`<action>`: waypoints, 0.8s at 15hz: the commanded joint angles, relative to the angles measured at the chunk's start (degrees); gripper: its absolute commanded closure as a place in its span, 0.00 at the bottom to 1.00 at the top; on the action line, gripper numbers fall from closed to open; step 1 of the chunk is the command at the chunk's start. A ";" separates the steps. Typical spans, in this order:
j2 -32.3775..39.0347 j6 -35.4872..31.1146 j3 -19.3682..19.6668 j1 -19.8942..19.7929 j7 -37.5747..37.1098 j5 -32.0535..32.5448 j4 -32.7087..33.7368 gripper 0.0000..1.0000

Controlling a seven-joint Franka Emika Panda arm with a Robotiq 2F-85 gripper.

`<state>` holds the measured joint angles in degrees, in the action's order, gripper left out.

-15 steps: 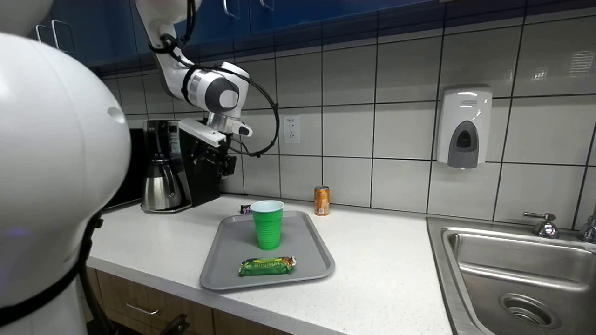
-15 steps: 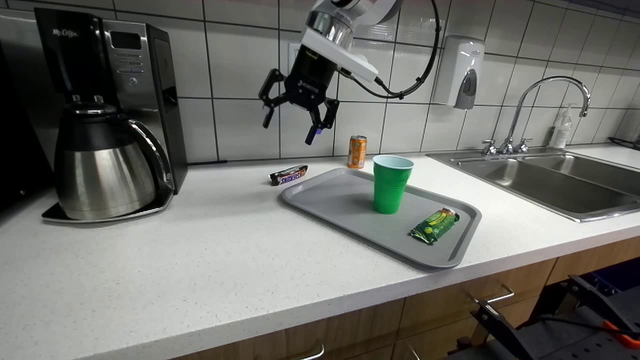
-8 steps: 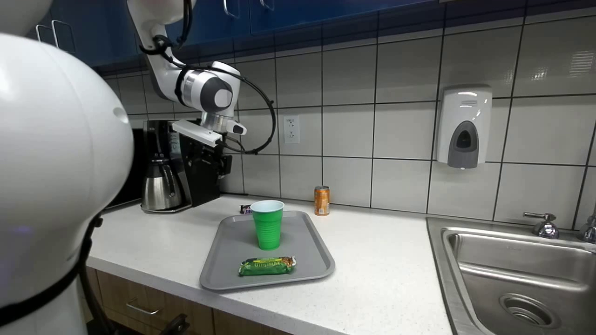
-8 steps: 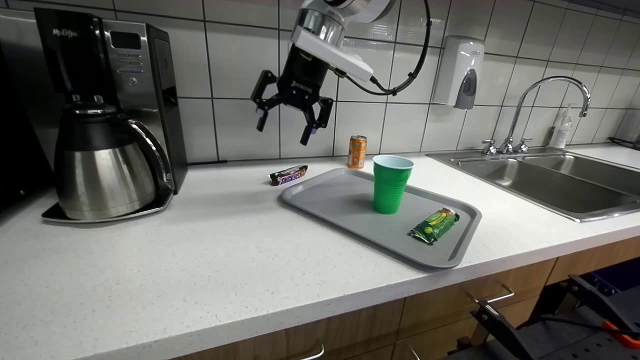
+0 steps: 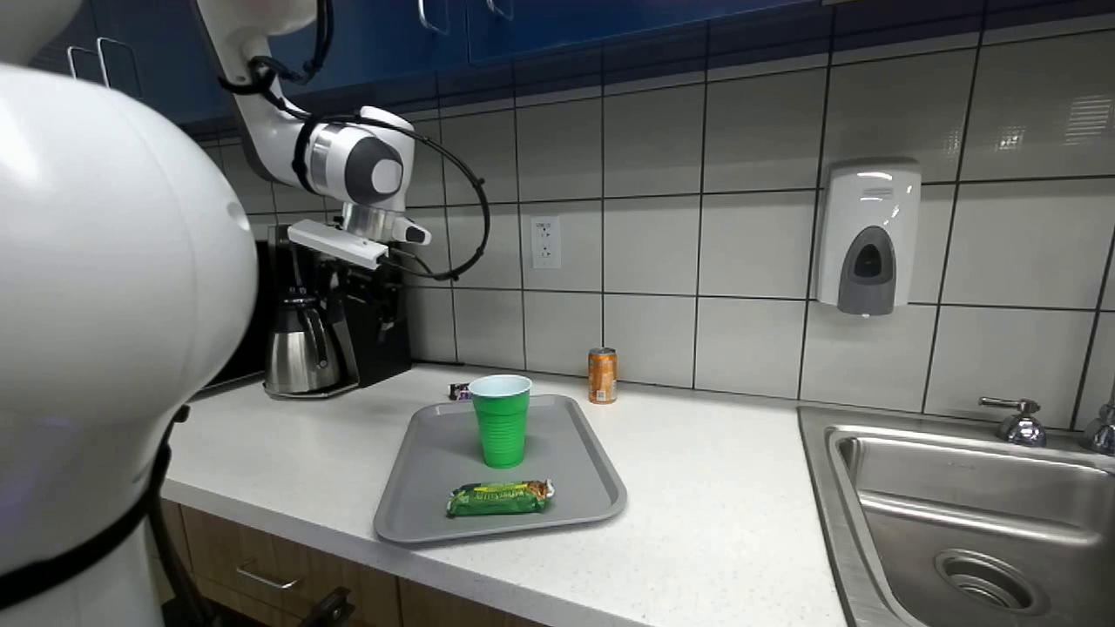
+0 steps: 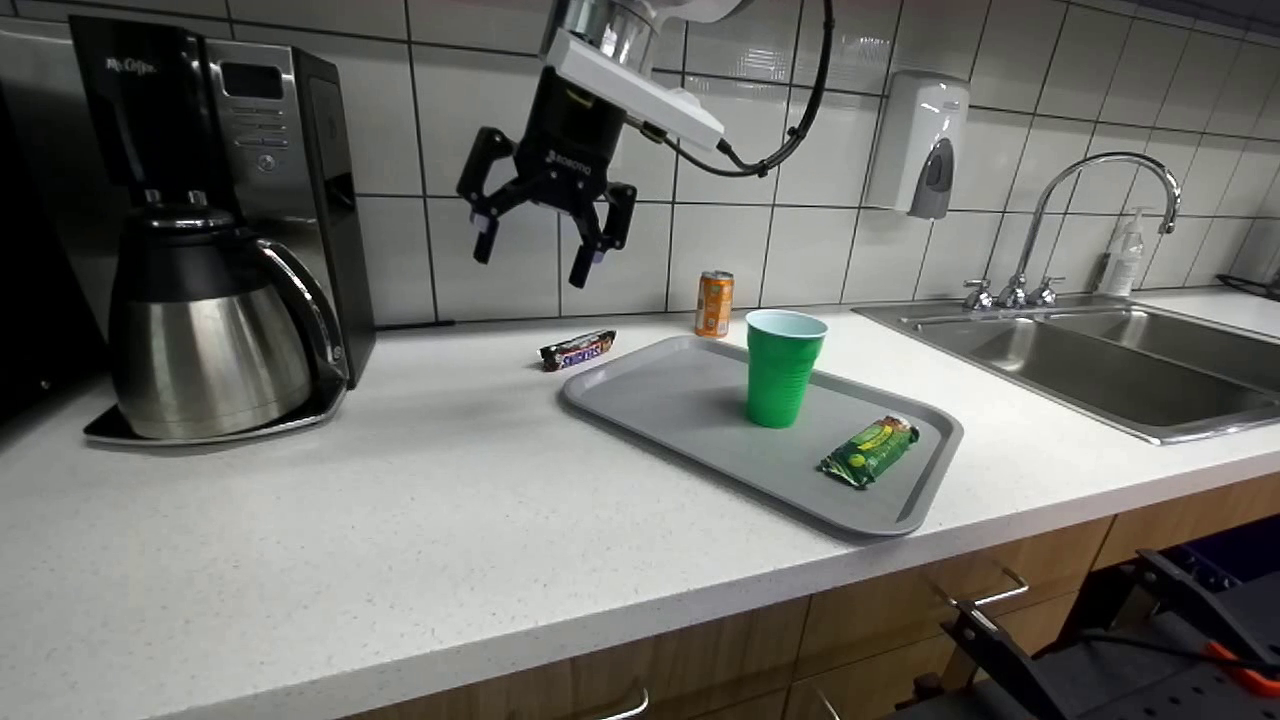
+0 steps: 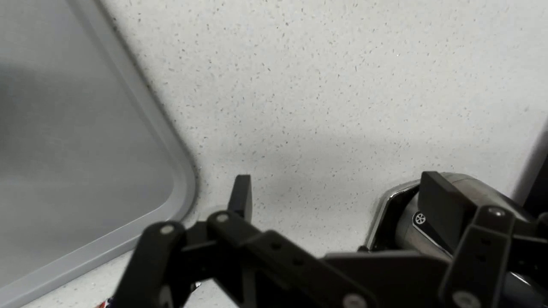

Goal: Remove the chocolate bars from the tray

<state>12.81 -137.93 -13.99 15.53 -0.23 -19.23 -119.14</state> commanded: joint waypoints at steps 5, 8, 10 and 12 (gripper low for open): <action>-6.45 -1.61 -1.47 -0.27 0.63 0.48 -6.83 0.00; -8.41 -1.44 -1.60 -0.39 1.34 -0.24 -8.82 0.00; -9.69 -1.31 -1.61 -0.41 1.74 -0.63 -10.13 0.00; -11.15 -1.18 -1.52 -0.42 2.00 -0.98 -11.59 0.00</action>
<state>5.71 -138.43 -14.92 15.69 0.05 -19.03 -126.94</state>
